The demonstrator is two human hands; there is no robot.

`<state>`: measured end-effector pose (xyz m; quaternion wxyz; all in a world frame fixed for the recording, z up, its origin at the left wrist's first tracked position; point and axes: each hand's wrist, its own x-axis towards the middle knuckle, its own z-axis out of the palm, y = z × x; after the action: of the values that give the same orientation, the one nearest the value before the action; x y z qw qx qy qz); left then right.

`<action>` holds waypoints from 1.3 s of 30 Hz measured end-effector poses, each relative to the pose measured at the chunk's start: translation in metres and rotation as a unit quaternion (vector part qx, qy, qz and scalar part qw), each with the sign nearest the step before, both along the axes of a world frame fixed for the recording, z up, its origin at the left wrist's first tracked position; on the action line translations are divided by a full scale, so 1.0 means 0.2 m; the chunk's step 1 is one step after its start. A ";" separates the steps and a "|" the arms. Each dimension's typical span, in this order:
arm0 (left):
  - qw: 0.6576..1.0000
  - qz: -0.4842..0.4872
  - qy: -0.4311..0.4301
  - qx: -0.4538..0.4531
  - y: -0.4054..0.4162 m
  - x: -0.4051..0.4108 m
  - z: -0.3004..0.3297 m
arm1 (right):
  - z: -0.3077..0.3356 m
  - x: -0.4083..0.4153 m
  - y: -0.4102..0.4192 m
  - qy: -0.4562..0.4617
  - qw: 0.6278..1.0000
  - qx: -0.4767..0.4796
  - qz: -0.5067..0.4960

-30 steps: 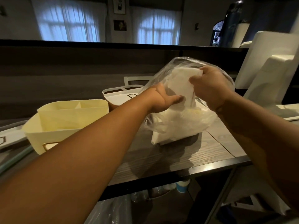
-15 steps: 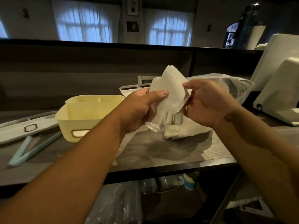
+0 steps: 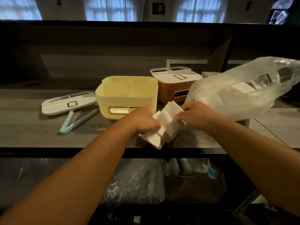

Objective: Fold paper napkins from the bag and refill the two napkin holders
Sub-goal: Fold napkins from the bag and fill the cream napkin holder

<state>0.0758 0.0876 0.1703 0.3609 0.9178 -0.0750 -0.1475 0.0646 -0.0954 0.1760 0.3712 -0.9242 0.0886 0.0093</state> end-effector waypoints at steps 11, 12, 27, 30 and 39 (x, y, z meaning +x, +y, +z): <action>0.992 0.101 -0.011 -0.069 0.13 0.02 -0.07 | 0.17 -0.05 0.02 0.070 0.924 0.371 0.061; 0.987 0.117 0.007 -0.109 0.14 0.02 -0.08 | 0.17 -0.05 0.03 0.075 0.917 0.387 0.066; 0.995 0.042 -0.060 0.073 0.13 -0.08 -0.09 | -0.01 0.10 0.15 0.049 0.965 -0.186 0.177; 0.995 0.027 -0.049 0.079 0.10 -0.09 -0.08 | 0.00 0.15 0.16 0.112 0.966 -0.168 0.164; 1.000 0.010 -0.011 0.008 0.10 -0.10 -0.08 | -0.05 0.17 0.11 0.153 0.983 0.009 0.097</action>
<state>0.0555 0.1075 0.1542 0.3542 0.9229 -0.0686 -0.1347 0.0989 -0.0743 0.1669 0.3588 -0.9128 0.0538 0.1876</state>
